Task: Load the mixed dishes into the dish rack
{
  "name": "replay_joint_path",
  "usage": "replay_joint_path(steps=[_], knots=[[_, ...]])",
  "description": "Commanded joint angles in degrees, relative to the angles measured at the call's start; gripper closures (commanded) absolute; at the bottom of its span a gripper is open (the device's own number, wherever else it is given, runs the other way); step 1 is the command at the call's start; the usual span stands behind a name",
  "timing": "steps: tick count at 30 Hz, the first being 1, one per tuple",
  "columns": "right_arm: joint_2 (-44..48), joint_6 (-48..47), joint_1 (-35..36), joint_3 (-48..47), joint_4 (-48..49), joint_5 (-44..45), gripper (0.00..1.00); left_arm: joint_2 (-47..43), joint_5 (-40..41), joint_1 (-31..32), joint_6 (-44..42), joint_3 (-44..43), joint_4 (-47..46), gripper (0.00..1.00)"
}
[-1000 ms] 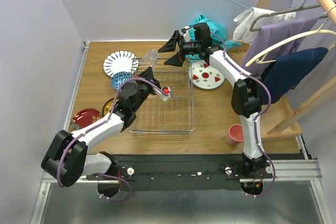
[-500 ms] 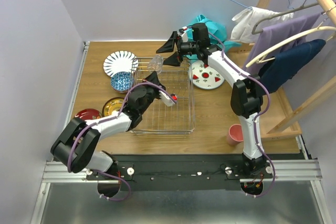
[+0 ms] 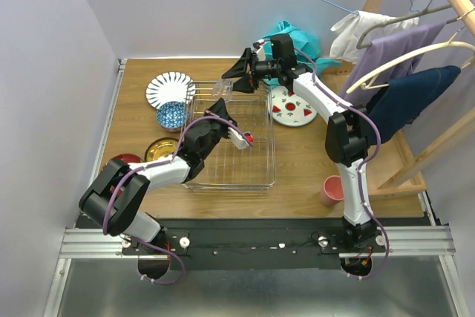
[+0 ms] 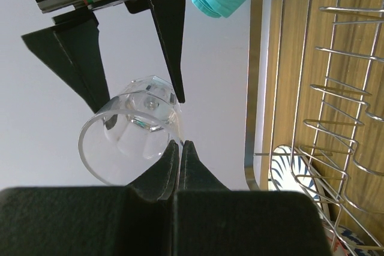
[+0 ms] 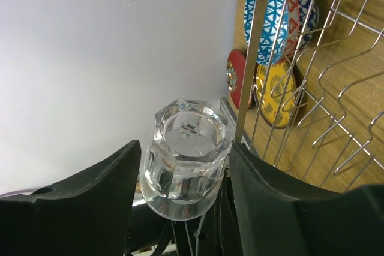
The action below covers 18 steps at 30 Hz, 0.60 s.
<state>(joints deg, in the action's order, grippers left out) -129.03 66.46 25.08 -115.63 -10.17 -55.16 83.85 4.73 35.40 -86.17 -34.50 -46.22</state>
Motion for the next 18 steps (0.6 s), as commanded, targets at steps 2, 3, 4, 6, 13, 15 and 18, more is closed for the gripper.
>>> replay_joint_path(steps=[2, 3, 4, 6, 13, 15, 18], knots=[[-2.0, 0.8, 0.5, 0.3, 2.2, -1.1, 0.34, 0.1, -1.4, 1.7, -1.9, -0.5, -3.1, 1.0], [-2.3, 1.0, 0.5, 0.0, 2.4, -0.9, 0.34, 0.0, -1.5, 1.9, -2.5, -0.2, -3.1, 1.0], [-2.6, 1.0, 0.5, -0.5, 2.8, -0.9, 0.37, -0.5, -1.5, 2.1, -2.7, 0.4, -3.1, 1.0], [-3.4, 0.2, 0.7, -2.2, 3.3, -0.8, 0.45, -1.0, -0.7, 2.1, -2.7, 0.6, -1.9, 1.0], [-4.9, -6.1, 0.8, -5.5, 6.0, -1.6, 0.65, -5.1, 1.5, 2.3, -0.1, 3.1, -0.5, 0.3], [-5.7, -9.3, 0.8, -6.7, 5.8, -2.0, 0.67, -7.7, 1.8, 2.6, 1.6, 4.7, -0.5, 0.27], [-7.8, -13.4, 0.8, -10.1, 3.9, -1.1, 0.69, -17.4, 0.0, 2.6, 5.5, 7.8, 7.5, 0.25]])
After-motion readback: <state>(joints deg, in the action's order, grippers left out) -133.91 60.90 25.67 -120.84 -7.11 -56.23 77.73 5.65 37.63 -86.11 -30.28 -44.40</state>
